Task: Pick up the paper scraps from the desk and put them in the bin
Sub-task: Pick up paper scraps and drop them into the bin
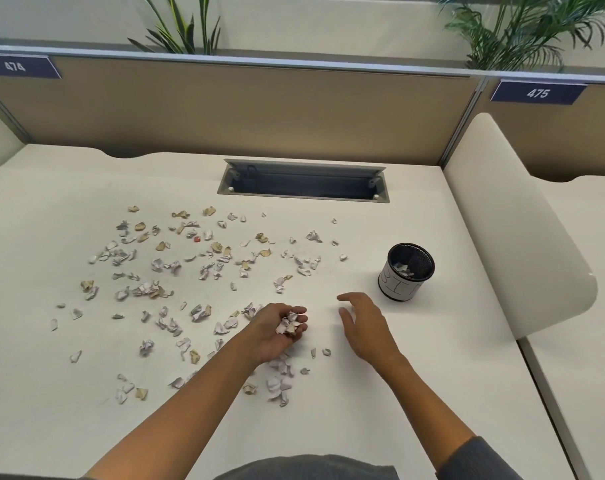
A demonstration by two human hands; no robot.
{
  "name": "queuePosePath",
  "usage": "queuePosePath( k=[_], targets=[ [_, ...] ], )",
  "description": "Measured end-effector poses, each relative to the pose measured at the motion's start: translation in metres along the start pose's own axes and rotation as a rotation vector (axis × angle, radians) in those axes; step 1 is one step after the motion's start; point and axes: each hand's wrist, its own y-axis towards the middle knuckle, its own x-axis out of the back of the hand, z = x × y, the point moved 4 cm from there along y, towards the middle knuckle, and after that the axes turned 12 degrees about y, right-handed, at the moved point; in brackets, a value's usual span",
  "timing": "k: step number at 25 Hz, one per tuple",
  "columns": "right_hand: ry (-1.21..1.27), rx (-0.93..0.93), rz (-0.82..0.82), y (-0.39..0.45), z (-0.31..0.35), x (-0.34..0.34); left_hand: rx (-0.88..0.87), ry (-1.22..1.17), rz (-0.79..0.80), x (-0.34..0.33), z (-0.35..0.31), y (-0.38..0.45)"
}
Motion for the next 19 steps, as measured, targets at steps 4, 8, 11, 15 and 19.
queuePosePath(
  k=[4,8,11,15,19],
  targets=[
    [-0.114,0.041,0.172,-0.017,-0.03,-0.032,-0.016,-0.021,-0.031,0.005,-0.008,0.0],
    [-0.122,0.245,0.301,-0.051,-0.027,-0.066,-0.036,-0.018,-0.049,0.005,-0.013,0.0],
    [-0.172,0.393,0.388,-0.069,-0.023,-0.077,-0.038,-0.011,-0.053,0.003,-0.015,0.001],
    [-0.28,0.604,0.363,-0.081,-0.027,-0.065,-0.026,0.0,-0.051,0.001,-0.013,0.001],
    [-0.347,0.661,0.3,-0.079,-0.032,-0.043,-0.025,-0.001,-0.06,-0.004,-0.014,0.0]
  ],
)
